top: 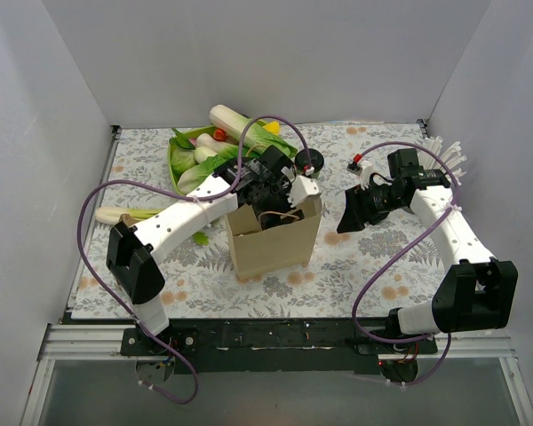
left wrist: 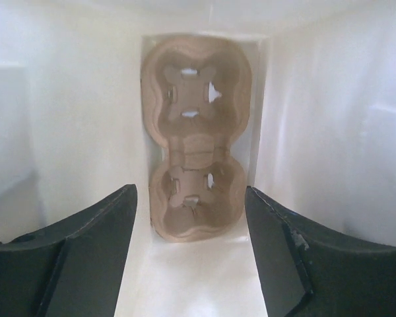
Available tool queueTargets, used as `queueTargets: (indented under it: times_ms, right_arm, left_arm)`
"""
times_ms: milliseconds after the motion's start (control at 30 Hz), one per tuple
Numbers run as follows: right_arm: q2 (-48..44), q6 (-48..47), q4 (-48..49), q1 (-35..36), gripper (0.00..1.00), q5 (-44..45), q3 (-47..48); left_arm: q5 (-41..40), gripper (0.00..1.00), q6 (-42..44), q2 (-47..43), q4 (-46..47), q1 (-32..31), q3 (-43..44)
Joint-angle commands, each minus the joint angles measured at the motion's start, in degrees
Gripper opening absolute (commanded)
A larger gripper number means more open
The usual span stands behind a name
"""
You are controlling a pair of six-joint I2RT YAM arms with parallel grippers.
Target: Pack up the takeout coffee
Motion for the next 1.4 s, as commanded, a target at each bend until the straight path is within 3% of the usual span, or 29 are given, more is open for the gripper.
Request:
queueTargets:
  times_ms: [0, 267, 400, 567, 700, 933, 1067, 1100, 1367]
  right_arm:
    - [-1.5, -0.2, -0.8, -0.3, 0.65, -1.5, 2.7]
    - [-1.1, -0.2, -0.9, -0.2, 0.66, -2.8, 3.9]
    - [-1.6, -0.2, -0.8, -0.2, 0.66, -3.0, 3.4]
    - [-1.5, 0.2, 0.5, -0.2, 0.66, -3.5, 3.7]
    - [-0.4, -0.6, 2.6, -0.2, 0.66, -1.5, 7.8]
    - [4.4, 5.4, 15.4, -0.2, 0.66, 4.2, 13.1]
    - [10.7, 9.4, 25.7, 0.2, 0.76, 7.1, 17.1]
    - [12.5, 8.8, 26.0, 0.4, 0.91, 7.0, 18.8]
    - [30.1, 2.4, 24.7, 4.5, 0.97, 12.1, 38.1]
  left_arm:
    - [4.9, 0.67, 2.4, -4.8, 1.1, 0.2, 5.3]
    - [9.6, 0.7, 3.9, -6.6, 4.4, 0.7, 10.5]
    - [10.8, 0.8, 0.5, -8.4, 9.0, 0.7, 15.7]
    - [2.4, 0.86, -2.8, -8.8, 11.0, 0.7, 22.4]
    - [-7.3, 0.89, -2.7, -11.3, 14.0, 1.4, 19.1]
    - [-7.7, 0.93, -12.3, -12.1, 12.1, 12.9, 19.9]
    - [-11.0, 0.94, -10.8, -17.1, 14.1, 13.4, 9.4]
    - [-11.5, 0.95, -10.6, -18.5, 14.1, 13.5, 8.2]
    - [-14.2, 0.96, -9.0, -18.8, 14.1, 14.7, 4.8]
